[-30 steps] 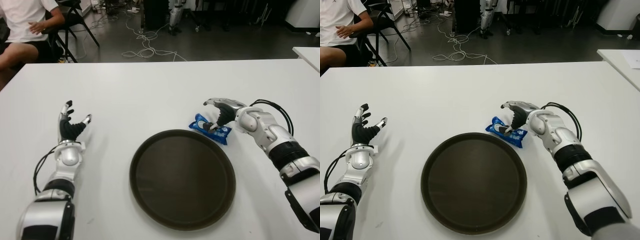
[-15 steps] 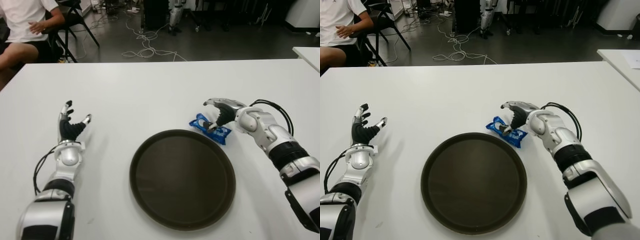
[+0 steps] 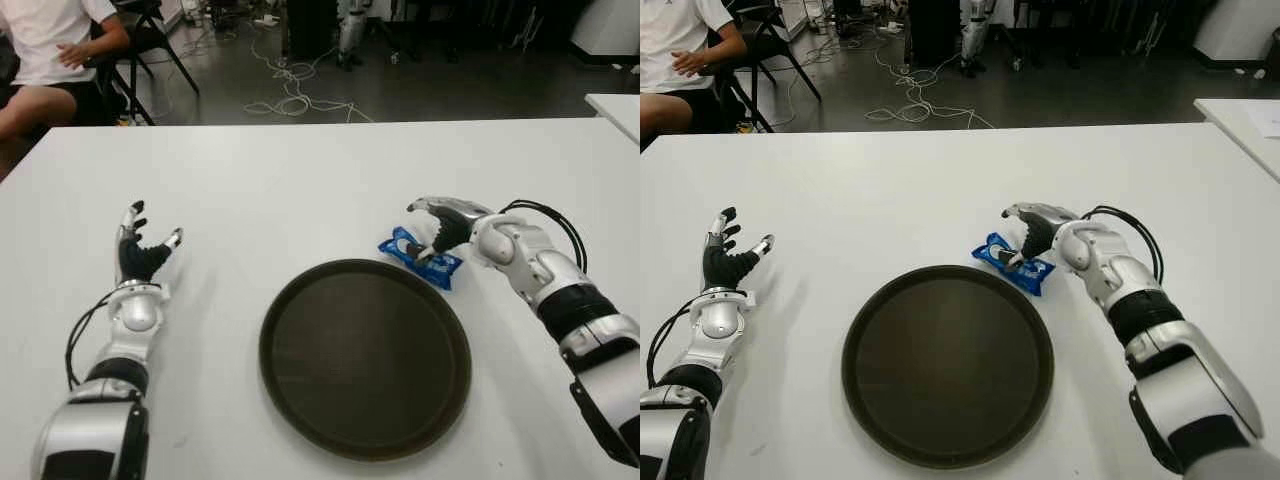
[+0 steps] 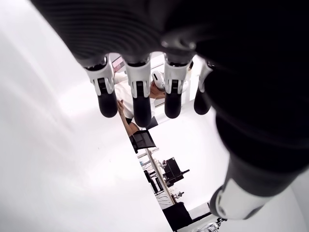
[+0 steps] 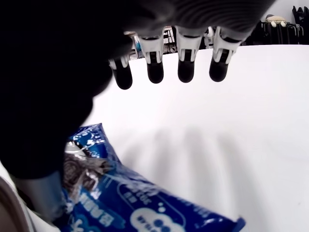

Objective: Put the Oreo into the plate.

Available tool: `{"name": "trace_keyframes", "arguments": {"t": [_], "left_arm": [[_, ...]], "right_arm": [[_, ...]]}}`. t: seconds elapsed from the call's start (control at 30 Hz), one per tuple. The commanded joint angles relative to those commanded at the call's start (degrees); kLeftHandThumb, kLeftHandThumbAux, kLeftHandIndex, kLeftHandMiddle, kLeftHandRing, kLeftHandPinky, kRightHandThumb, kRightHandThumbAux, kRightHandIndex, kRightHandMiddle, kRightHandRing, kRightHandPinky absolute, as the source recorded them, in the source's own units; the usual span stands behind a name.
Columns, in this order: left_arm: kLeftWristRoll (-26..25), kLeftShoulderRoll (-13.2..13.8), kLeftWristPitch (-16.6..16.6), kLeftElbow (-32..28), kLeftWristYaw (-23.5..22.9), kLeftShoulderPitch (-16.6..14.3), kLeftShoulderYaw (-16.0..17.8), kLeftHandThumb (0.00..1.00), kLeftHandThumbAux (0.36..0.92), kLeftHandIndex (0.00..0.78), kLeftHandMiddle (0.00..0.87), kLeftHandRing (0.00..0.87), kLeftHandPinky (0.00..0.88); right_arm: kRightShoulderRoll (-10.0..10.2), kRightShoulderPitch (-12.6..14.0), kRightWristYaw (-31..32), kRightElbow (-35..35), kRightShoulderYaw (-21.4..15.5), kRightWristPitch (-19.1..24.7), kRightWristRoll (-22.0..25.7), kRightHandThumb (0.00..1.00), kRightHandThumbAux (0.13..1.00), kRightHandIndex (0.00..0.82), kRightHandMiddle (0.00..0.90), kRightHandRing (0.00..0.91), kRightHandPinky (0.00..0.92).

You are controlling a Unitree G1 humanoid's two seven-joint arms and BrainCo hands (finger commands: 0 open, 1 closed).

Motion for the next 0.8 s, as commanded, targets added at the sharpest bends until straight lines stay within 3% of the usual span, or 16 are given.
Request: {"name": "trace_keyframes", "arguments": {"t": [0.8], "left_arm": [[0.29, 0.04, -0.74, -0.12, 0.06, 0.02, -0.26, 0.019, 0.777, 0.073, 0.123, 0.114, 0.117]], "right_arm": [[-0.11, 0.67, 1.07, -1.9, 0.13, 1.78, -0.51, 0.0, 0.764, 0.0, 0.0, 0.0, 0.006]]}}
